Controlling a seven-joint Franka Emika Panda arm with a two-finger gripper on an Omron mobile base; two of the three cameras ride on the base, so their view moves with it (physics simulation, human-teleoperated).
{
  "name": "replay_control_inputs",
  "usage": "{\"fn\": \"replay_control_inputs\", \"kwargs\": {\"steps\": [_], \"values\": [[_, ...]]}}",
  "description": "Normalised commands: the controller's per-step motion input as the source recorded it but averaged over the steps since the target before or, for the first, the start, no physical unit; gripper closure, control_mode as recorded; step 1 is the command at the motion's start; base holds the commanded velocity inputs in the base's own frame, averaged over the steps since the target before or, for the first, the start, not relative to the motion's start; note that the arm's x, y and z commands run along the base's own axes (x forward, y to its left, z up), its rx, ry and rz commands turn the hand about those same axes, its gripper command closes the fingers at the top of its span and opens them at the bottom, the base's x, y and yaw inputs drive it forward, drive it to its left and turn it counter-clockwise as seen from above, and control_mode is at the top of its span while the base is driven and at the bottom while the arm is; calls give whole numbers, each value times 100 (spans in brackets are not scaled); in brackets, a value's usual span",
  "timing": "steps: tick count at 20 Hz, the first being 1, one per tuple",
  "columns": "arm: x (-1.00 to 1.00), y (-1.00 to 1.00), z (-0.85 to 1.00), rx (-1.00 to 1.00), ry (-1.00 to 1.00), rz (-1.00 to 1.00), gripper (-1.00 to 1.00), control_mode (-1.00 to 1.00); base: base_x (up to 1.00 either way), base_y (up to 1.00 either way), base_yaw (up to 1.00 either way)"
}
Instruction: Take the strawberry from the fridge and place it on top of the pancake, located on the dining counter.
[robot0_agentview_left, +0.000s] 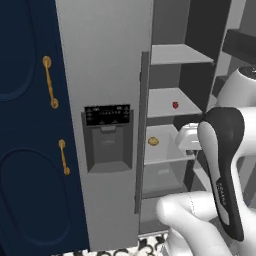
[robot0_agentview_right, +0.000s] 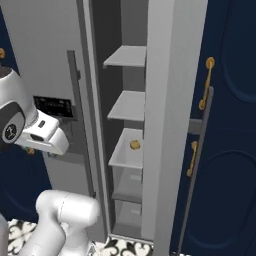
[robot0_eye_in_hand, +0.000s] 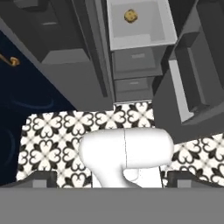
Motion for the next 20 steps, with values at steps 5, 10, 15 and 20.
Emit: {"fn": "replay_control_inputs", "kwargs": {"steps": [5, 10, 15, 20], "values": [[0, 0, 0, 0, 0, 0, -100, 100, 65, -32, -3], [0, 0, 0, 0, 0, 0, -100, 100, 83, -22, -7], [0, 0, 0, 0, 0, 0, -100, 100, 81, -27, -2], [0, 0, 0, 0, 0, 0, -100, 100, 100, 0, -7]]}}
